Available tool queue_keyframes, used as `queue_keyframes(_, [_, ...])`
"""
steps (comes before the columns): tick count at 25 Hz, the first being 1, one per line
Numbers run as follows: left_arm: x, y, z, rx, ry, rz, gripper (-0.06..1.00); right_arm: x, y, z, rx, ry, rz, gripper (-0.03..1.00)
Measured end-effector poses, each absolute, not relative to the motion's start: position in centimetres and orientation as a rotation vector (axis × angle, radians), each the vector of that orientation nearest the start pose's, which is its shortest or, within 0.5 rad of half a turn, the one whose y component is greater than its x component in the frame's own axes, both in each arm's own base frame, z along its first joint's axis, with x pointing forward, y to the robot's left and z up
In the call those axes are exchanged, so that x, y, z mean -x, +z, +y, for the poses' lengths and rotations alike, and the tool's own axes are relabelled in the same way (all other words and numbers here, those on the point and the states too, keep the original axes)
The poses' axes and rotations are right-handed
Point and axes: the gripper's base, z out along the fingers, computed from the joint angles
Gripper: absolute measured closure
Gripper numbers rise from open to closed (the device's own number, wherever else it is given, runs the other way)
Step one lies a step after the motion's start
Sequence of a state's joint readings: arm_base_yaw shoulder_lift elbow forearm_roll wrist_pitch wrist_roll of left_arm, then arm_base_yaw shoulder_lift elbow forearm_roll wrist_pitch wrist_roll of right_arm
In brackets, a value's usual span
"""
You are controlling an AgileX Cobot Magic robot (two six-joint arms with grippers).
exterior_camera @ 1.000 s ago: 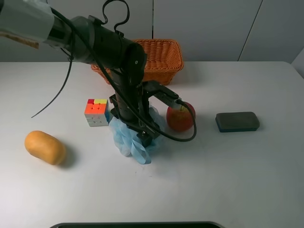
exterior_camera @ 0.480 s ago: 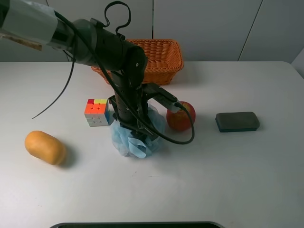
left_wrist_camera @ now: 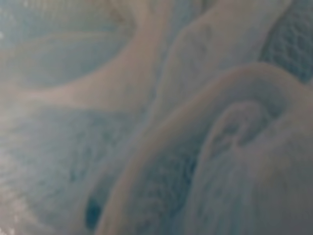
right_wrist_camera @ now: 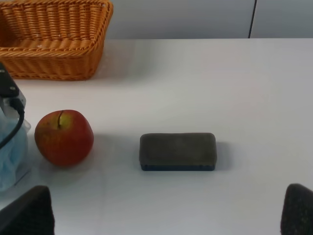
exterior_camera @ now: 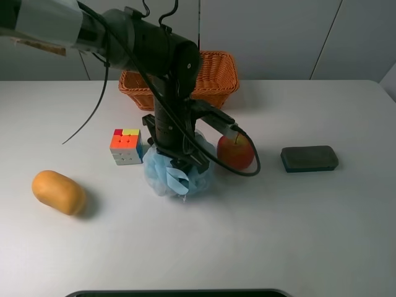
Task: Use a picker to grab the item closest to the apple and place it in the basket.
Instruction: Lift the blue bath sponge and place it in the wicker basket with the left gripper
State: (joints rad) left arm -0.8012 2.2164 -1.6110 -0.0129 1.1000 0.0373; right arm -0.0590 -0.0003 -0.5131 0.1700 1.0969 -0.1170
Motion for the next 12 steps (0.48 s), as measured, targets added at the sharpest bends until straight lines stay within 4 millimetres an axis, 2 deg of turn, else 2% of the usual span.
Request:
queue_keyframes(4, [-29.5, 14.8, -30.4, -1.259, 0.015, 2.904, 0.49, 0.8, 27.9, 1.4, 0.073, 0.095, 2.055, 0.27])
queue_keyframes(12, [-28.8, 20.1, -29.7, -1.199, -0.004, 2.872, 0.49, 0.8, 27.9, 1.4, 0.073, 0.095, 2.055, 0.27])
